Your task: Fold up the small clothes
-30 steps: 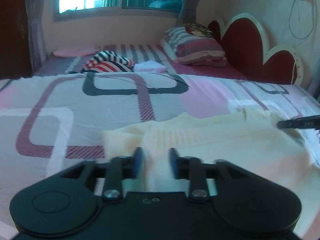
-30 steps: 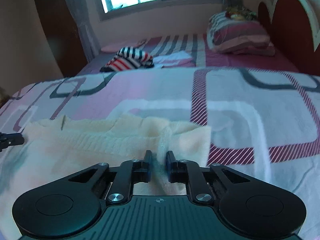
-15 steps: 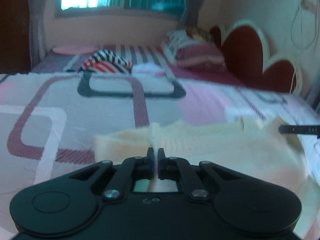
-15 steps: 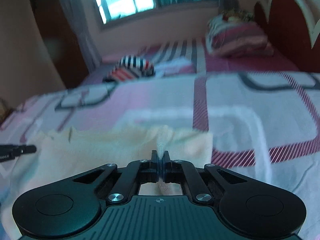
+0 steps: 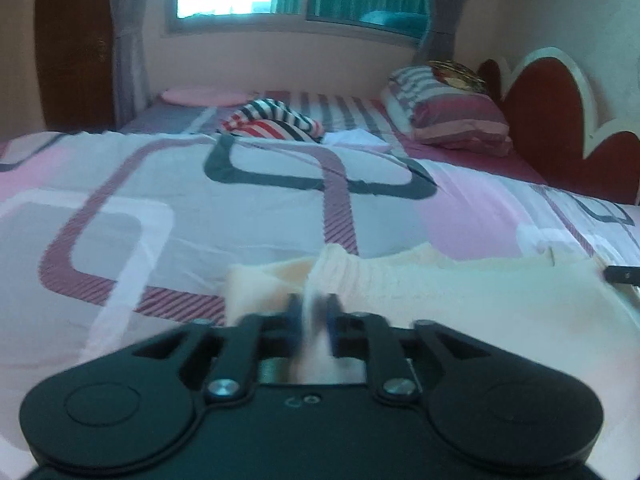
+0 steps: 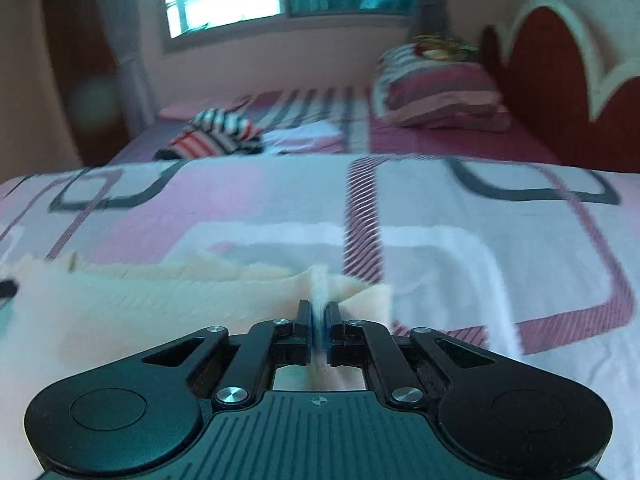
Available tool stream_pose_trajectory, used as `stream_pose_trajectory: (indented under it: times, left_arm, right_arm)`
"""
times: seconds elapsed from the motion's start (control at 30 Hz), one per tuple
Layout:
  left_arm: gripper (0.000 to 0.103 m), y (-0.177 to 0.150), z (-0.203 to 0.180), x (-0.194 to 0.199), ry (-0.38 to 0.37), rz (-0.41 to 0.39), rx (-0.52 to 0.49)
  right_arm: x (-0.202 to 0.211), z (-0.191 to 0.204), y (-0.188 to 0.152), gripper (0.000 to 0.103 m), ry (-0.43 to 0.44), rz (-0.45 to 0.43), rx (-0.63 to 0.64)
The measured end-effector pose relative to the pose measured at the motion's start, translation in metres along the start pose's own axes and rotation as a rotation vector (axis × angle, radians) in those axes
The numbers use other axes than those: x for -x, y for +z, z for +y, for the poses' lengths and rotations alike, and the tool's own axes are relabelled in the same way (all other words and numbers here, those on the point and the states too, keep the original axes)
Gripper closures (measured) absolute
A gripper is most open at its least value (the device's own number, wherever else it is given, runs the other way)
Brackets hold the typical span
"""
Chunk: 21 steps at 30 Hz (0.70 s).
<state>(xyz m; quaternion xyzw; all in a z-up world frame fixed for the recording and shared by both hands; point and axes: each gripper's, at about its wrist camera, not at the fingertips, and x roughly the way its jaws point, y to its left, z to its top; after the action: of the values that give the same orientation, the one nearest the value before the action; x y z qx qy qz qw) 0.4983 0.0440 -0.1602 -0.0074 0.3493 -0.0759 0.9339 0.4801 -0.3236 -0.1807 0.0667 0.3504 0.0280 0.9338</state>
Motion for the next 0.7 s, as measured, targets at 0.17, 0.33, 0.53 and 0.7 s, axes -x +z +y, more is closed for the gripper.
stream_pose_trajectory:
  times: [0.17, 0.33, 0.53, 0.7]
  left_arm:
    - [0.058, 0.005, 0.0, 0.04, -0.011, -0.052, 0.012]
    - [0.046, -0.002, -0.034, 0.065, -0.098, -0.025, -0.054]
    - [0.043, -0.031, -0.069, 0.05, -0.09, 0.045, -0.118]
    - [0.04, -0.046, -0.04, 0.052, -0.08, 0.09, -0.066]
  right_arm:
    - [0.032, -0.004, 0.005, 0.074, 0.008, -0.062, -0.02]
    - [0.062, 0.017, 0.003, 0.073, 0.149, -0.056, -0.044]
    - [0.054, 0.07, -0.022, 0.073, 0.224, 0.034, 0.031]
    - [0.046, 0.057, -0.045, 0.073, 0.083, 0.061, 0.11]
